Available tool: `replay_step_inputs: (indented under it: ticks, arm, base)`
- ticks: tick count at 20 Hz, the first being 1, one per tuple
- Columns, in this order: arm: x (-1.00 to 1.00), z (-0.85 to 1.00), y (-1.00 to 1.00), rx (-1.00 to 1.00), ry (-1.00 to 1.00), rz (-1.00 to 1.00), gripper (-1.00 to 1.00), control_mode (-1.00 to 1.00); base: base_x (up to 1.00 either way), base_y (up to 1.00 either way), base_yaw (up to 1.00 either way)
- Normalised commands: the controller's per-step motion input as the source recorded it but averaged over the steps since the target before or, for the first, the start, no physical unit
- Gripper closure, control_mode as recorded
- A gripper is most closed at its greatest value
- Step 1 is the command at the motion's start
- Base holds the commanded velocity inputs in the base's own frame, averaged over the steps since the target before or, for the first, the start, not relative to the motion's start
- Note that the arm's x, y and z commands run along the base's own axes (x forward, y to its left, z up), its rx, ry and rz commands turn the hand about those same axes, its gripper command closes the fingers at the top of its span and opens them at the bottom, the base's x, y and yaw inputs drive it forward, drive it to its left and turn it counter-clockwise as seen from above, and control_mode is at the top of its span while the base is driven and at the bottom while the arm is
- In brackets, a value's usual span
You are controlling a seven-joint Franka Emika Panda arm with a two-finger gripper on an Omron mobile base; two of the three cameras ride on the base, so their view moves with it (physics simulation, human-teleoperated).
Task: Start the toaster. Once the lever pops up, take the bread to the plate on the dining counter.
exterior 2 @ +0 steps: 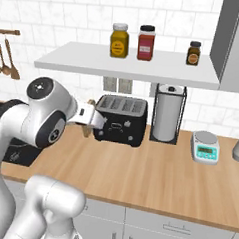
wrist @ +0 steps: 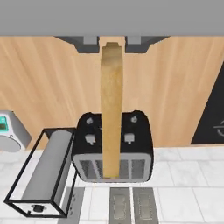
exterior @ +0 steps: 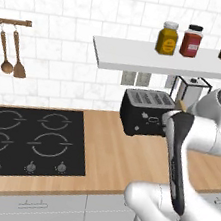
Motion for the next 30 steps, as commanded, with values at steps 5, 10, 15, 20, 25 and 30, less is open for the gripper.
replay_step_inputs:
  ticks: [5, 10, 15, 20, 25, 30]
  arm:
    - [-0.88, 0.00, 0.31, 0.00, 0.01, 0.00, 1.00, -1.00]
    - [-0.69, 0.00, 0.00, 0.00, 0.00, 0.00, 1.00, -1.00]
    - [-0.35, 0.06, 0.00, 0.01, 0.01, 0.02, 1.00, -1.00]
    - [-0.08, 0.03, 0.00, 0.01, 0.03, 0.04, 1.00, -1.00]
    - [-0.10, 0.00, 0.00, 0.00, 0.01, 0.05, 1.00, -1.00]
    - [-0.20, 0.03, 0.00, 0.00, 0.00, 0.03, 1.00, -1.00]
  base:
    - [0.00, 0.00, 0.00]
    - [0.00, 0.00, 0.00]
    - [0.00, 0.00, 0.00]
    - [0.00, 0.00, 0.00]
    - [0.00, 0.00, 0.00]
    - [0.00, 0.00, 0.00]
